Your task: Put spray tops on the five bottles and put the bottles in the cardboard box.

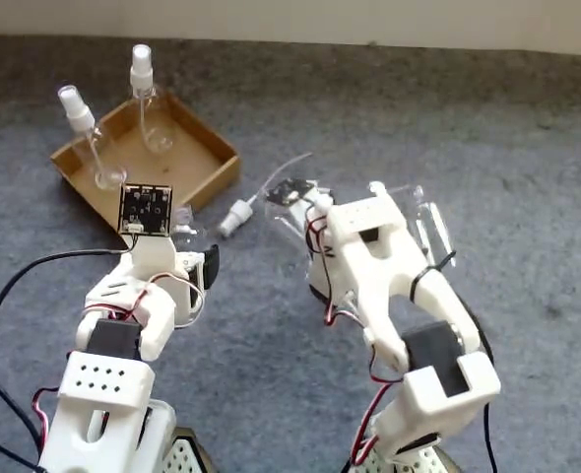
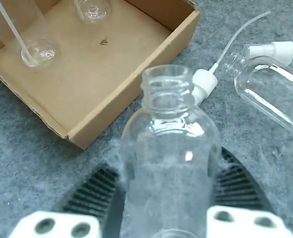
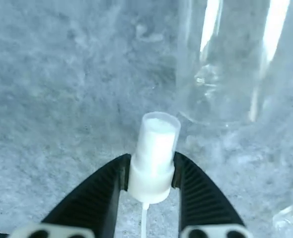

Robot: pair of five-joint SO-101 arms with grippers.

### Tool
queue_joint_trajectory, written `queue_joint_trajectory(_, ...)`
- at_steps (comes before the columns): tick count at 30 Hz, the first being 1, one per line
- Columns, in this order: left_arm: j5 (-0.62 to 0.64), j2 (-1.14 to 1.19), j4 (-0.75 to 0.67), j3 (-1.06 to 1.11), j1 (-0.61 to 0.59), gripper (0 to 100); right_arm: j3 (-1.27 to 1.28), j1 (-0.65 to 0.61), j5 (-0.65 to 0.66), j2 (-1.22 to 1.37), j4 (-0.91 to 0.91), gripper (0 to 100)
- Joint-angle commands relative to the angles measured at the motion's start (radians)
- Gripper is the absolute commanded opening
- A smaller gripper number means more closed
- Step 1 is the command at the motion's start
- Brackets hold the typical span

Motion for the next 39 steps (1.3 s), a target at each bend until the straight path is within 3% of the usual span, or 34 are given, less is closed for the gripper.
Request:
queue_joint_trajectory(1, 0.003, -0.024, -0.043, -0.004, 0.018, 9, -0.093, 0.002, -0.055, -0.147, 0.047, 7.7)
queue_joint_trajectory(11, 0.002, -0.025, -0.238, 0.119, 0.088, 9, -0.088, 0.002, -0.279, -0.466, 0.038, 7.8)
queue_joint_trajectory(15, 0.002, -0.025, -0.242, 0.117, 0.093, 9, -0.088, 0.002, -0.285, -0.565, 0.038, 7.9)
queue_joint_trajectory(19, -0.003, -0.025, -0.242, 0.12, 0.199, 9, -0.087, 0.01, -0.29, -0.638, -0.007, 7.9)
queue_joint_trajectory(23, -0.126, -0.025, -0.253, 0.12, 0.3, 9, -0.084, 0.058, -0.292, -0.693, -0.041, 7.8)
queue_joint_trajectory(30, -0.183, -0.024, -0.411, 0.174, 0.418, 9, -0.088, 0.076, -0.301, -0.773, -0.041, 7.7)
queue_joint_trajectory(35, -0.183, -0.024, -0.505, 0.222, 0.43, 9, -0.093, 0.077, -0.496, -0.799, -0.041, 7.7)
queue_joint_trajectory(39, -0.183, -0.024, -0.535, 0.249, 0.486, 9, -0.094, 0.077, -0.577, -0.82, -0.097, 7.7)
